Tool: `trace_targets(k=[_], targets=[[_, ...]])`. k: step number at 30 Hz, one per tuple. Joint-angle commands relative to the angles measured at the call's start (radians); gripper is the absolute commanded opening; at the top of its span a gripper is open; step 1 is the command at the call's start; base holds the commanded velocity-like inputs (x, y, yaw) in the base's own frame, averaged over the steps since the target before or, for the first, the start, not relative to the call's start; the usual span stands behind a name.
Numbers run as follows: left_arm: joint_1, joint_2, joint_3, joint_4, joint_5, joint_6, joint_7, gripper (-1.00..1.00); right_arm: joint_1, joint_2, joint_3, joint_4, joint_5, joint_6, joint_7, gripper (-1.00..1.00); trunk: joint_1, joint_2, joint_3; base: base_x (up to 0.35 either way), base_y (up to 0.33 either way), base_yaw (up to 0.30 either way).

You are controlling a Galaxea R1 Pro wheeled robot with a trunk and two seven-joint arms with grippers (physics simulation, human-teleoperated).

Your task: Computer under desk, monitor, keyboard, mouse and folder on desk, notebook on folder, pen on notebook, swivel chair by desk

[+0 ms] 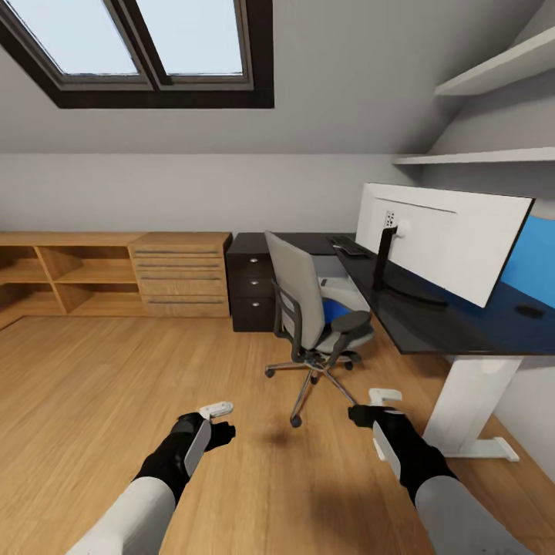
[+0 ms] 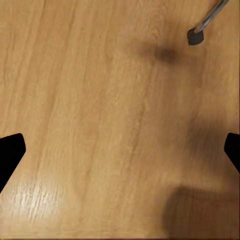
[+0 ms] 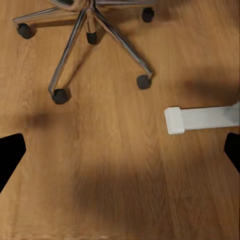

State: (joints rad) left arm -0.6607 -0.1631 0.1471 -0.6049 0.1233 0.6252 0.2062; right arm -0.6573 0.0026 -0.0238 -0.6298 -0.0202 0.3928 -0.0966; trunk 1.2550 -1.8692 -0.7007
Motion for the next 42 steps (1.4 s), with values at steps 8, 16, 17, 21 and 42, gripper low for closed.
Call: trace_targets(k=[8,16,17,21,42], targets=[[-0.021,0.002,-0.002,0.013,0.012,-0.061,0.012,1.0,-0.113,0.0,0.002,0.26,-0.004,-0.145,0.0,1.0,0.031,-0.057,-0.026,0.0,0.0,0.0],[0.173,-0.001,-0.037,-0.649,0.013,0.123,0.013,1.0,-0.114,-0.003,-0.001,0.052,-0.007,-0.043,0.005,1.0,0.061,-0.113,-0.051,0.0,0.0,0.0],[0.212,-0.001,-0.043,-0.742,0.013,0.172,0.013,1.0,-0.112,-0.003,-0.002,0.013,-0.008,-0.016,0.005,1.0,0.065,-0.12,-0.054,0.0,0.0,0.0],[0.334,-0.001,-0.091,-0.996,0.015,0.293,0.017,1.0,0.03,0.003,-0.002,-0.321,-0.023,0.15,0.005,1.0,0.08,-0.148,-0.067,0.0,0.0,0.0],[0.343,-0.001,-0.093,-1.001,0.017,0.297,0.017,1.0,0.059,0.002,-0.004,-0.366,-0.055,0.126,0.005,1.0,0.161,-0.295,-0.133,0.0,0.0,0.0]])
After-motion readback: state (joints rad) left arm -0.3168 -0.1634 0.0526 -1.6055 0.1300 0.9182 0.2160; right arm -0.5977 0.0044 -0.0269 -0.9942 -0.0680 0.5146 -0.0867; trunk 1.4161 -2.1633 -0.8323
